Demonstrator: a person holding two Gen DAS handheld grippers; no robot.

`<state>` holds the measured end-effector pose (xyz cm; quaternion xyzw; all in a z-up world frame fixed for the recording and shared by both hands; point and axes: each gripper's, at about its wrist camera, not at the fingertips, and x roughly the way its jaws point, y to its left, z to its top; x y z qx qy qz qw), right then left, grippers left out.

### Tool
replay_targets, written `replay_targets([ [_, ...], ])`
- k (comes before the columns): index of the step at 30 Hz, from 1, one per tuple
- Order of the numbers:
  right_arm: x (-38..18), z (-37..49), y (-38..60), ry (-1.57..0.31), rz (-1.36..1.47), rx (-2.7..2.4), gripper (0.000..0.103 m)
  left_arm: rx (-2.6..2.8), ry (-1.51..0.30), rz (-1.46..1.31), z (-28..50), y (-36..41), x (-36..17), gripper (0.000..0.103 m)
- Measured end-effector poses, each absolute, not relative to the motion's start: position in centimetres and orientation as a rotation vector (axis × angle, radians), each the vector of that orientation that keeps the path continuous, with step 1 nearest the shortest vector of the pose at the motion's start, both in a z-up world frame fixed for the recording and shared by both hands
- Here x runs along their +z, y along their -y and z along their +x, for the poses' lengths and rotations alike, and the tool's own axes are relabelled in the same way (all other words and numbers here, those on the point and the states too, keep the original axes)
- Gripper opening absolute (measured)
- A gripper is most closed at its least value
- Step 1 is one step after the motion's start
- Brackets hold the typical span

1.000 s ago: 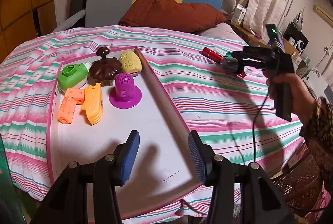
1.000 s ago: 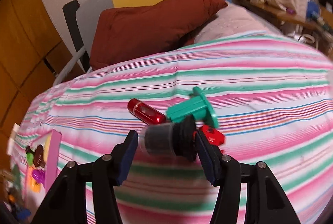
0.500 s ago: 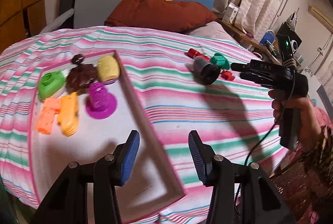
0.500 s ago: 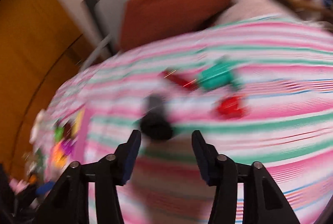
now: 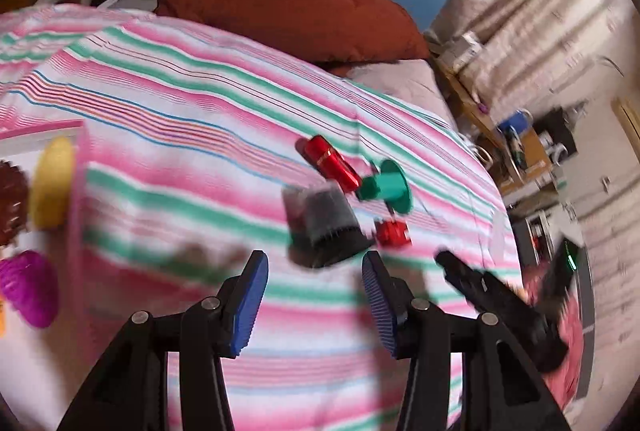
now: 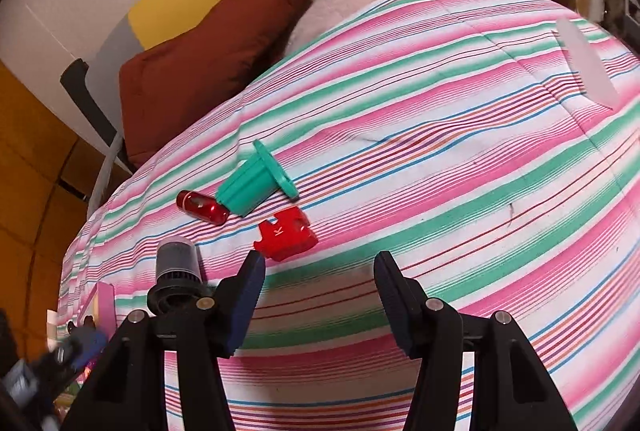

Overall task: Organize rigid objects
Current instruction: 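Grasp black-and-clear cylinder with left tool while right tool returns to the pile, then grasp the red puzzle piece with right tool while left tool holds the cylinder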

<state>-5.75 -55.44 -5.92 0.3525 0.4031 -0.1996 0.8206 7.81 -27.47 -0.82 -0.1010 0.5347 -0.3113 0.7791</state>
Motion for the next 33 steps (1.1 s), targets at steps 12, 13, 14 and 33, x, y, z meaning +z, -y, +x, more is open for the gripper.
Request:
replay_targets([
  [12, -5.3, -5.8, 56.1, -0.835, 0.75, -0.43, 0.058, -0.645, -1.268, -0.114, 11.0, 35.9, -4.9, 0.06],
  [13, -5.3, -5.8, 56.2, -0.833, 0.748, -0.435, 0.058, -0.65, -1.251, -0.108, 10.6, 36.0, -5.0, 0.06],
  [14, -5.3, -5.8, 56.2, -0.831, 0.751, -0.437, 0.058, -0.655, -1.231, -0.096, 10.4, 36.1, -4.9, 0.057],
  [33, -5.7, -6.4, 56.9, -0.839, 0.799, -0.449, 0.058, -0.797, -0.889, 0.252, 0.3, 34.4, -4.3, 0.036],
])
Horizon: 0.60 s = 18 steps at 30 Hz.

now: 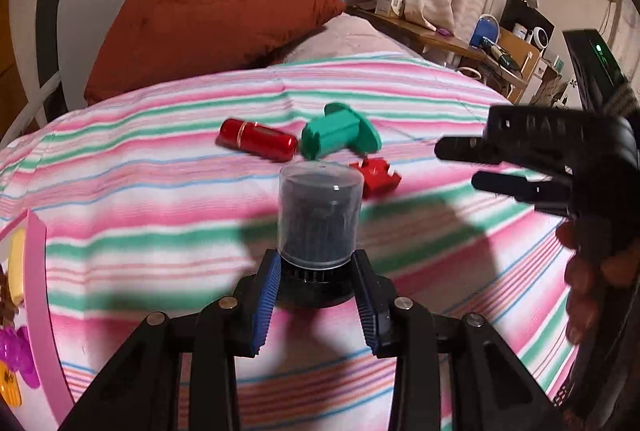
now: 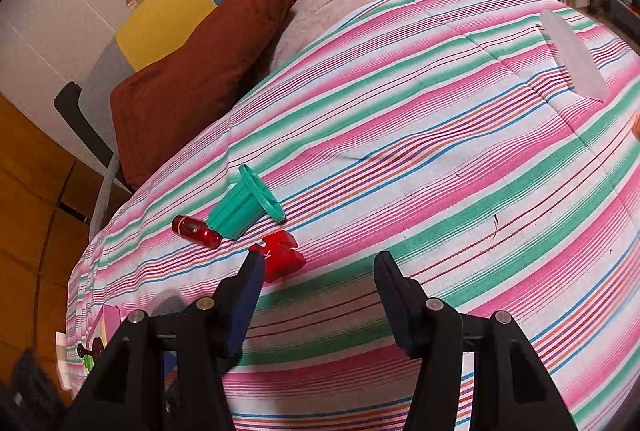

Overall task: Organize rigid objects
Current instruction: 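Grasp the red puzzle piece with right tool while left tool holds the cylinder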

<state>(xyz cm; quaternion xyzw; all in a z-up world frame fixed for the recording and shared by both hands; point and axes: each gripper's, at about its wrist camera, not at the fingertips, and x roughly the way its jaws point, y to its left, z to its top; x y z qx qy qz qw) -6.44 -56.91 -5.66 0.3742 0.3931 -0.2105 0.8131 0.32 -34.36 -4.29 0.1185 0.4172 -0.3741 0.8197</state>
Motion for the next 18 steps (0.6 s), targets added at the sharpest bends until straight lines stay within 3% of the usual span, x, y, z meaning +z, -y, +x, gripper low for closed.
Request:
replay_targets([
  [3, -5.6, -6.5, 56.8, -0.84, 0.8, -0.446, 0.058, -0.789, -0.896, 0.258, -0.4, 33.4, -4.5, 0.038],
  [10, -5.7, -6.7, 56.7, -0.858, 0.794, -0.466, 0.058, -0.8, -0.856, 0.208, -1.2, 32.3, -3.7, 0.055],
  [18, -6.1, -5.5, 56.0, -0.887, 0.716, -0.438, 0.058, -0.794, -0.897, 0.185, 1.2, 35.1, -3.5, 0.053],
])
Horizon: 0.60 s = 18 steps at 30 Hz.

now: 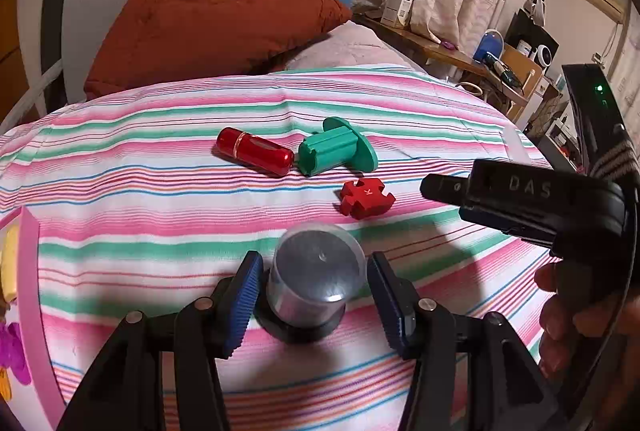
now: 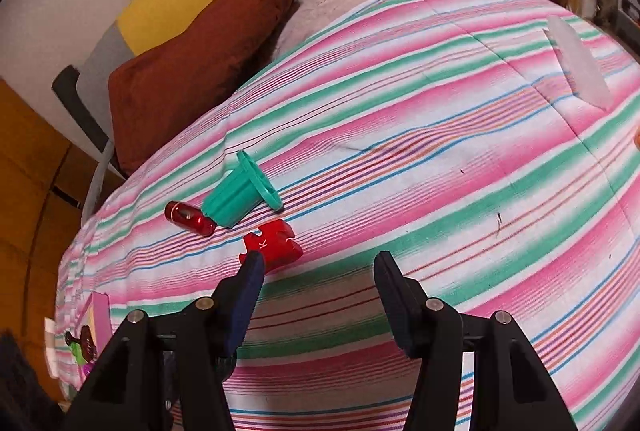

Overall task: Organize rigid objects
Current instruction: 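Grasp the red puzzle piece with right tool while left tool holds the cylinder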

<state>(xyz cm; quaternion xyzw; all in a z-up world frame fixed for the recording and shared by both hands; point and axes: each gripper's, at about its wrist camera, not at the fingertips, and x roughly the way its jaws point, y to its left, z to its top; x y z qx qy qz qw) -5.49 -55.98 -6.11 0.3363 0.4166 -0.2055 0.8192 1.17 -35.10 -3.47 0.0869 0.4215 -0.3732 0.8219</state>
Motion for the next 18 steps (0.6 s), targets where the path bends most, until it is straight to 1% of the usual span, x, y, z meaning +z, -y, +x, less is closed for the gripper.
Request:
replay_targets([
  [1, -6.2, -5.3, 55.9, -0.892, 0.703, -0.432, 0.058, -0.779, -0.903, 0.199, 1.3, 35.0, -3.7, 0.044],
  [6, -6.5, -3.7, 54.7, -0.91, 0.61, -0.396, 0.06, -0.777, -0.874, 0.221, 0.6, 33.1, -3.8, 0.044],
  [9, -6.6, -2.6, 53.3, -0.922, 0.506, -0.381, 0.061, -0.772, -0.86, 0.222, 0.2, 31.5, -3.7, 0.044],
  [12, -6.7, -1.7, 52.2, -0.911, 0.454, -0.349, 0.067, -0.765, -0.857, 0.221, -0.2, 30.1, -3.7, 0.044],
  [15, -7.4, -0.5, 51.6, -0.913, 0.407, -0.325, 0.068, -0.76, -0.851, 0.218, -0.5, 28.9, -3.6, 0.044],
  [18, -8.7, 0.5, 51.2, -0.958, 0.372, -0.324, 0.068, -0.763, -0.851, 0.208, -0.8, 28.0, -3.5, 0.044],
])
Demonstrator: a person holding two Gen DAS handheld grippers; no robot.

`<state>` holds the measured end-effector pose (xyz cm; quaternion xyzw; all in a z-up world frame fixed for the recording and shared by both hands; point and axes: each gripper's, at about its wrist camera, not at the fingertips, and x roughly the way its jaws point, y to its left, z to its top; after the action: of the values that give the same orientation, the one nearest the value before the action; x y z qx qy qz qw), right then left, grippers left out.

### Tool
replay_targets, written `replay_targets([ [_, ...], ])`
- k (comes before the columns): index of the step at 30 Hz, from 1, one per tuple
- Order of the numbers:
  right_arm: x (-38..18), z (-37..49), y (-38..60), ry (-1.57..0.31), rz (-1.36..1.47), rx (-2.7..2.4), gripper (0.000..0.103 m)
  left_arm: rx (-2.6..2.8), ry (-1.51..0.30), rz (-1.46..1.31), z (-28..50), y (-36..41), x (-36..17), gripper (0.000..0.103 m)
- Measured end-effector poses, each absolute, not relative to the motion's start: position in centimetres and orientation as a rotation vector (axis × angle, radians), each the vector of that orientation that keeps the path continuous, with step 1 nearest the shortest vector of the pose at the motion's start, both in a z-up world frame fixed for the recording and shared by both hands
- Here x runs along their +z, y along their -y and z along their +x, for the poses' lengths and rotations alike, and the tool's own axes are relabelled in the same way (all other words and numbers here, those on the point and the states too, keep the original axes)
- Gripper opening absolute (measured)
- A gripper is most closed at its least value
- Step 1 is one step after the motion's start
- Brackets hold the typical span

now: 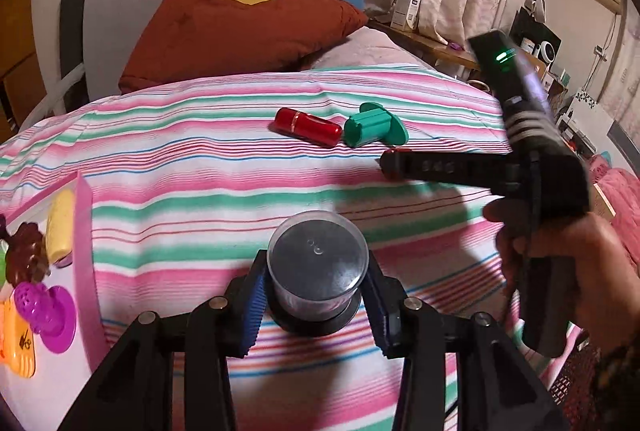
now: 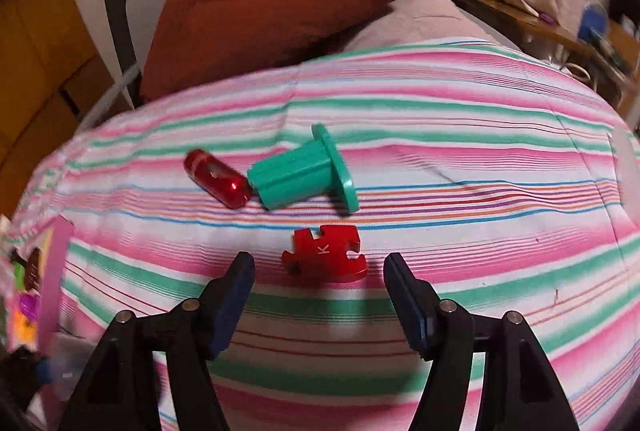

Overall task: Organize rigid objects
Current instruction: 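Grasp the red puzzle piece with right tool while left tool holds the cylinder, then carry the cylinder toward the tray with left tool while right tool carries the puzzle piece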

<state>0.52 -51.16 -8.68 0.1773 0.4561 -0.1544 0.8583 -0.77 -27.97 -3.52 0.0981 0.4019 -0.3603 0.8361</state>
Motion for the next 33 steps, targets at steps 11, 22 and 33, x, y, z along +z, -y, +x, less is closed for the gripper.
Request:
replay_targets([
  [11, -9.3, 0.8, 51.0, -0.972, 0.331, -0.323, 0.049, -0.776, -0.885, 0.175, -0.2, 27.5, -4.2, 0.045],
  [22, -6.7, -1.3, 50.5, -0.934, 0.468, -0.28, 0.048, -0.761, -0.92, 0.093, -0.2, 24.7, -3.6, 0.044],
  [33, -5.7, -1.9, 47.7, -0.936, 0.429, -0.23, 0.048, -0.722, -0.873, 0.105, -1.9, 18.6, -1.9, 0.044],
])
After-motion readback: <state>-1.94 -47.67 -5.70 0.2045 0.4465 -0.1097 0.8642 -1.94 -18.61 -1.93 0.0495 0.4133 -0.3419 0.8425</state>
